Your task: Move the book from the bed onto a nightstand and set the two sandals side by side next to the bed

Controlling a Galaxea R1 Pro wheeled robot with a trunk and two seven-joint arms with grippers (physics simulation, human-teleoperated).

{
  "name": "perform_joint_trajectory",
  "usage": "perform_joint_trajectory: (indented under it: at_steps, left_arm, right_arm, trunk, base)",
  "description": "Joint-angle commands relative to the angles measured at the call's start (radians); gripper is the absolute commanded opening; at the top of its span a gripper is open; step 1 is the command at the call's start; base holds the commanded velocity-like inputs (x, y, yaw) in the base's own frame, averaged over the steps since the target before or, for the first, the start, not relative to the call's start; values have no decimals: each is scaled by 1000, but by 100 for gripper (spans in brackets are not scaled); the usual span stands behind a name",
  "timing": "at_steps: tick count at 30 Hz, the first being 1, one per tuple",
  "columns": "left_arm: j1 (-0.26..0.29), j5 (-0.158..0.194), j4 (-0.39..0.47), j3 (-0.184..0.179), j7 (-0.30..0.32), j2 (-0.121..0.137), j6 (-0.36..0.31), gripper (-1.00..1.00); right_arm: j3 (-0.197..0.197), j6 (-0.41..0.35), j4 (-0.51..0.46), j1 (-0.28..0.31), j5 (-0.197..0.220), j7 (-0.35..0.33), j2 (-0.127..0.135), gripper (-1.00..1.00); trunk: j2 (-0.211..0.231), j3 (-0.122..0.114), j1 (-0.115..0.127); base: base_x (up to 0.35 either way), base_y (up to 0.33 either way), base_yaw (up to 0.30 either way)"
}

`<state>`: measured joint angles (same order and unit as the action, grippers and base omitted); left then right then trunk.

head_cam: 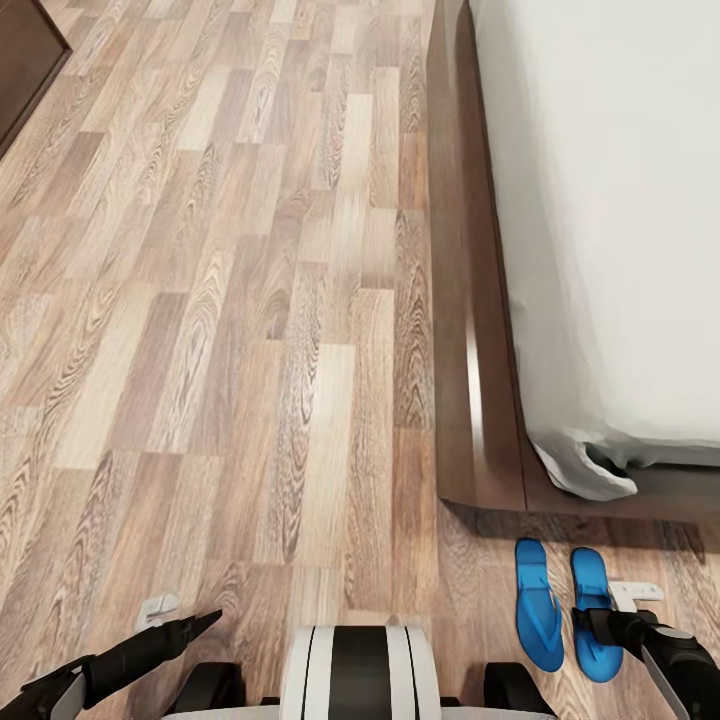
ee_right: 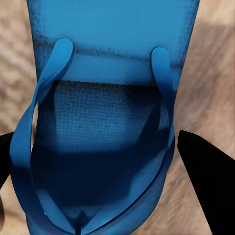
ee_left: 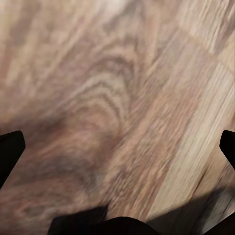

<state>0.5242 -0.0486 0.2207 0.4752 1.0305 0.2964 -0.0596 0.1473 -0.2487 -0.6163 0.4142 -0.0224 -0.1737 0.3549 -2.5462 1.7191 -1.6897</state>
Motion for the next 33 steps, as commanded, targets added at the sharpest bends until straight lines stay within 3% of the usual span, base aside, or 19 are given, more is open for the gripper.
perform_joint_trajectory:
  at_steps: [1,9,10,33]
  left_arm:
    - [0,-5,0,8,5,0,-6,100]
    - [0,-5,0,8,5,0,-6,100]
    - [0,-5,0,8,5,0,-6,100]
    - [0,-6,0,8,7,1,-6,100]
  right_arm:
    - [5,-6,-2,0,-2,-6,-1,-100]
    - [5,-6,-2,0,-2,-6,-1,-100]
    - [5,-6,-2,0,-2,-6,-1,100]
    - [5,-6,-2,0,-2,-6,-1,100]
  trunk:
    - [0,0,0]
    - [0,0,0]
    - [0,0,0]
    - [0,-3,1]
  base:
    - [0,0,0]
    - [0,0,0]
    - [0,0,0]
    - [0,0,0]
